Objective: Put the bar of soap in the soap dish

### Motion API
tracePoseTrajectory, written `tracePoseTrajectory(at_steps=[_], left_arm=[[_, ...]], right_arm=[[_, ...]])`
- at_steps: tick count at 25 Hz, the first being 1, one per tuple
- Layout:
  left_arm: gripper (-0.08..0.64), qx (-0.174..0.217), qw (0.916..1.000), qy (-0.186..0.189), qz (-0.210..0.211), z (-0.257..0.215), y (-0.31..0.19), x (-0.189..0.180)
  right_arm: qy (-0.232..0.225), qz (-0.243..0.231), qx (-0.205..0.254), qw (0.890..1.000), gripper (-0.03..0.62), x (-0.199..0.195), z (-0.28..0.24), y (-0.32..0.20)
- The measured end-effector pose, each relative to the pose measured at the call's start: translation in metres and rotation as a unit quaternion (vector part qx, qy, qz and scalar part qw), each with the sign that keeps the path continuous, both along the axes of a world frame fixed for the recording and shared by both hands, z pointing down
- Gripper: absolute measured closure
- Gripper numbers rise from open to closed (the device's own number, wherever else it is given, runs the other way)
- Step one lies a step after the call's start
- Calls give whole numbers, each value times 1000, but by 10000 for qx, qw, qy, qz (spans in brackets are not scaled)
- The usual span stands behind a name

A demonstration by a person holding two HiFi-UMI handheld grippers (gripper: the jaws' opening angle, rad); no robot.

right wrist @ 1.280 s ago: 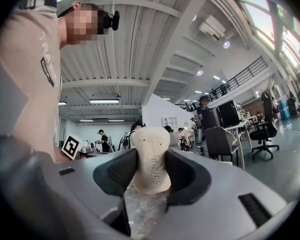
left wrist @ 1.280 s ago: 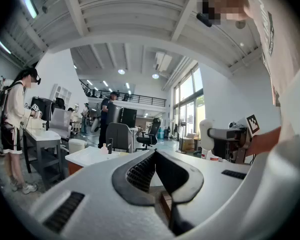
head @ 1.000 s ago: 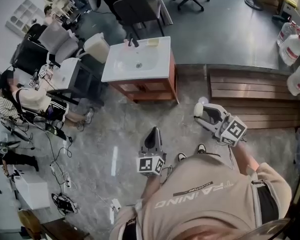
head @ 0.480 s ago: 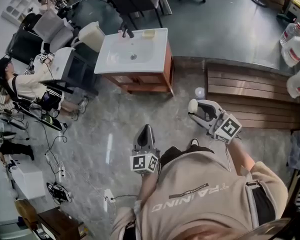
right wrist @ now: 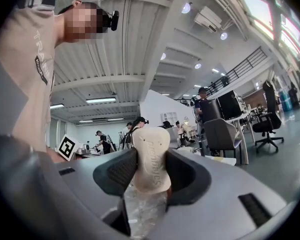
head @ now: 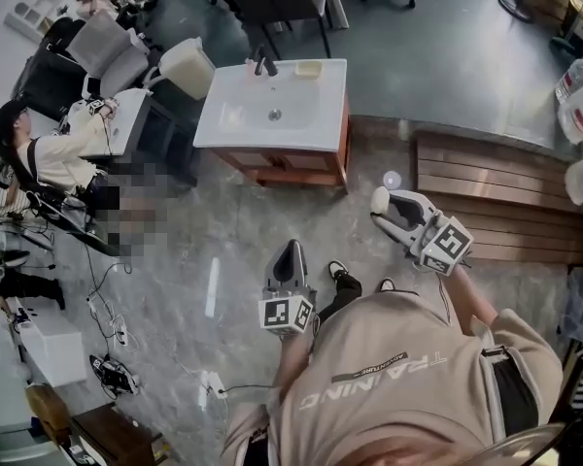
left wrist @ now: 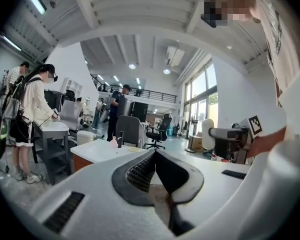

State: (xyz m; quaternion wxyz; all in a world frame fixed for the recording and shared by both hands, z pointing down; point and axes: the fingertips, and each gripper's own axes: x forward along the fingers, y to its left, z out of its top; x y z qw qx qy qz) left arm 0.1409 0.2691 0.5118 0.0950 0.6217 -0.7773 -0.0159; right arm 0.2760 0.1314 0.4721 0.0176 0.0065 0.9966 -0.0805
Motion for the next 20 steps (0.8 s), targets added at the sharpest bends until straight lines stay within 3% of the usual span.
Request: tracePoseTrajectory(at_steps=[7,12,17,20], left_arm=[[549,85,9997,-77,200,1,-32,-92],[549,200,9991,49,379,3,-48,-145],[549,-73,9976,-396,556,8,-63,-165],[549,-129,9972,-257,689,13,-81,-178]], right_arm=[[-1,159,182,9997,410,-77,-12,-21],[-6,529,-150,9985,410,-118,-6,-33],[167,655,-331,9972,410,-144,4,-48],[169,653,-271,9974,410,-167,5,-67]])
